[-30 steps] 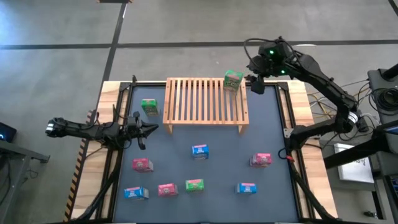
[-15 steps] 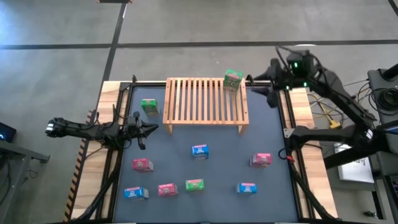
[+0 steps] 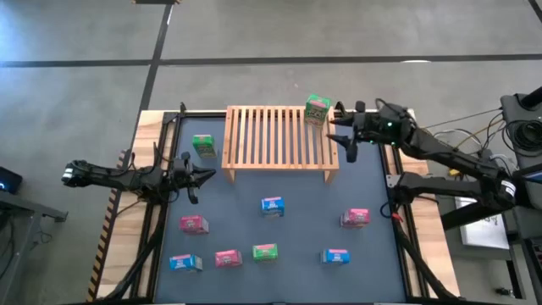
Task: Stack cereal on shelf
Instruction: Put the top right green cereal box on the shelf, then put the top green cereal box on the shelf aligned with the other green cereal box
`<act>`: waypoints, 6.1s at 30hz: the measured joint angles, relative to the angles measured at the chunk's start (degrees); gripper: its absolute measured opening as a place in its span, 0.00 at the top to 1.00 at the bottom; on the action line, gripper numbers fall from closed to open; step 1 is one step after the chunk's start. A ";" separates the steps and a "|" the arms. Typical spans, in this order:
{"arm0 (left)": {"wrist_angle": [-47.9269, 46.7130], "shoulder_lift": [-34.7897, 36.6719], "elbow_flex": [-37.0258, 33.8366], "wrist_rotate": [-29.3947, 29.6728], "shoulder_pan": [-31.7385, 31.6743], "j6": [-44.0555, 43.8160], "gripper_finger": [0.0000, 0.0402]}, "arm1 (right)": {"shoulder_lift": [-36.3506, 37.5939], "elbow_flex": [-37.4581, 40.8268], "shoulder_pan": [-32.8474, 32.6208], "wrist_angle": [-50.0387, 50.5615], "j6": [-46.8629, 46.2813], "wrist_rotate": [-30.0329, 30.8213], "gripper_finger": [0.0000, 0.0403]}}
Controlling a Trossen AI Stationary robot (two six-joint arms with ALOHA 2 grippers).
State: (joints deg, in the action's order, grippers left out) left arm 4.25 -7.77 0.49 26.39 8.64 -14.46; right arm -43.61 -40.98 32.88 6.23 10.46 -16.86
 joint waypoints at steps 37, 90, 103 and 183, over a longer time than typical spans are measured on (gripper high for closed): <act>0.00 -0.01 0.02 0.00 -0.01 -0.01 1.00 | -8.70 2.24 -0.02 -2.53 2.11 13.86 0.46; 0.00 0.00 0.01 0.00 -0.01 0.00 1.00 | 0.37 28.92 -40.89 -29.71 -5.99 29.94 0.46; 0.98 -0.02 0.00 0.02 -0.02 1.03 1.00 | 0.34 26.88 -40.87 -30.36 -0.90 29.95 0.46; 24.27 -0.01 0.01 2.97 -0.01 19.31 1.00 | -12.29 21.62 -40.85 -32.22 -1.62 30.59 0.46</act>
State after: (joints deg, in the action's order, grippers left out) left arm 28.52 -7.78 0.50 29.36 8.63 4.85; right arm -55.90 -19.35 -7.97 -26.00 8.84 13.74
